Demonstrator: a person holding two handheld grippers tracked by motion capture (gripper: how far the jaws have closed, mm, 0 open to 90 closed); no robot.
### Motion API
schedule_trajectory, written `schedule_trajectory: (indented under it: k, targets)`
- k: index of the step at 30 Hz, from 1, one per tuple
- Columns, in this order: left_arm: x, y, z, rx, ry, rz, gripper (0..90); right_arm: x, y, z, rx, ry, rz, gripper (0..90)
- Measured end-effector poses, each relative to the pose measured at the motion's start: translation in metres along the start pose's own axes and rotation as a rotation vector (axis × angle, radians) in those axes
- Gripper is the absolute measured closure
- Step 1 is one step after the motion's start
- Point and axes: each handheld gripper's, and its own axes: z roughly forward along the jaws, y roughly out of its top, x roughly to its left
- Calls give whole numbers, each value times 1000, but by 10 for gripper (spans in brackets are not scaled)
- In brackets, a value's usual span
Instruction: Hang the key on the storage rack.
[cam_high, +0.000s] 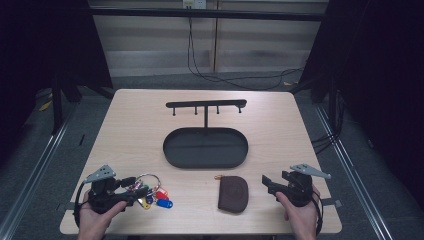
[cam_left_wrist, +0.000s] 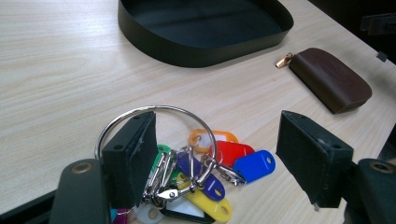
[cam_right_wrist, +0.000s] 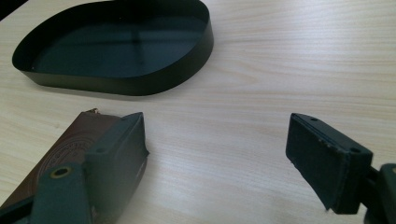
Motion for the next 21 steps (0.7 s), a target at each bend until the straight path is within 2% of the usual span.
schedule_trajectory:
  k: [8, 12, 19, 21]
  targets:
    - [0, 0, -1, 2, -3, 2, 284, 1, 3, 1, 37, 31, -1, 206]
    - [0, 0, 0, 8, 1, 8, 284, 0, 5, -2, 58, 69, 17, 203]
    - [-2, 0, 0, 5, -3, 13, 284, -2, 12, -5, 44, 83, 24, 203]
    - [-2, 0, 0, 9, 0, 17, 284, 1, 18, -8, 42, 104, 26, 199]
